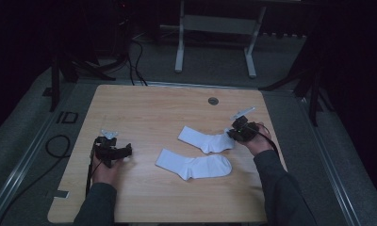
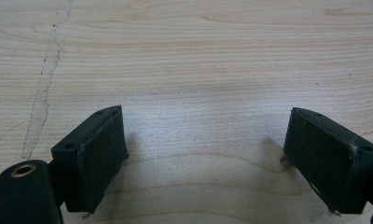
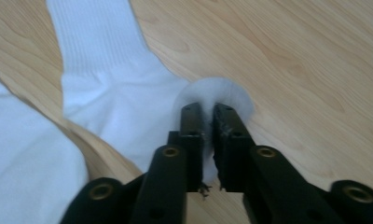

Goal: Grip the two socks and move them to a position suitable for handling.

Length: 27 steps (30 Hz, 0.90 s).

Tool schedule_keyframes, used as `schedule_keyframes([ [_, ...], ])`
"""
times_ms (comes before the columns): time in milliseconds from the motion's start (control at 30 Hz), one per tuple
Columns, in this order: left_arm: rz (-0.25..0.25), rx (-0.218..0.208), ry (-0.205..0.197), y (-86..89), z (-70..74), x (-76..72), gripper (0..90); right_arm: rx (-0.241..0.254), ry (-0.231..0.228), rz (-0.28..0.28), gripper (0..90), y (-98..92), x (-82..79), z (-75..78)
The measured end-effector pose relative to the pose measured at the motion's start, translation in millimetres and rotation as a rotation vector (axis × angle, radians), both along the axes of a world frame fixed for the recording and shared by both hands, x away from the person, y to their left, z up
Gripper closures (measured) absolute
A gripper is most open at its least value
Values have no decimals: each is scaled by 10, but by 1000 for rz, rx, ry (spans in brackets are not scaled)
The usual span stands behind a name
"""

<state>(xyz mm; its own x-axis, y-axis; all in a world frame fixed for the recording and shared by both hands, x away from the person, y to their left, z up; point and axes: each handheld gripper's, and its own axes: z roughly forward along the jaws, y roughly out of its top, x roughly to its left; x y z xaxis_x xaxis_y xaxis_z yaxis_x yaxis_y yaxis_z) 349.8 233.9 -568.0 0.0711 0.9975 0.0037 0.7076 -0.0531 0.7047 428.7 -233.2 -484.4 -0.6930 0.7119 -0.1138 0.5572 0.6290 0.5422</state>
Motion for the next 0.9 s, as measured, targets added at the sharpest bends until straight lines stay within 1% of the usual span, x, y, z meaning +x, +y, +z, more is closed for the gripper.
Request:
schedule_keyframes([
  [67, 0, 0, 0, 0, 0, 0, 129, 8, -13, -15, 698, -67, -9, 29],
  [133, 0, 0, 0, 0, 0, 0, 128, 17, -30, -28, 664, -118, -15, 84],
  [267, 1, 0, 0, 0, 0, 0, 128, 42, -64, -37, 623, -155, -20, 217],
  [333, 0, 0, 0, 0, 0, 0, 128, 47, -70, -31, 611, -132, -16, 253],
  [433, 0, 0, 0, 0, 0, 0, 128, 40, -67, -14, 606, -54, -2, 247],
  [733, 0, 0, 0, 0, 0, 0, 128, 12, -46, 62, 594, 327, 54, 82],
  [900, 0, 0, 0, 0, 0, 0, 129, 2, -36, 106, 593, 501, 80, 35],
])
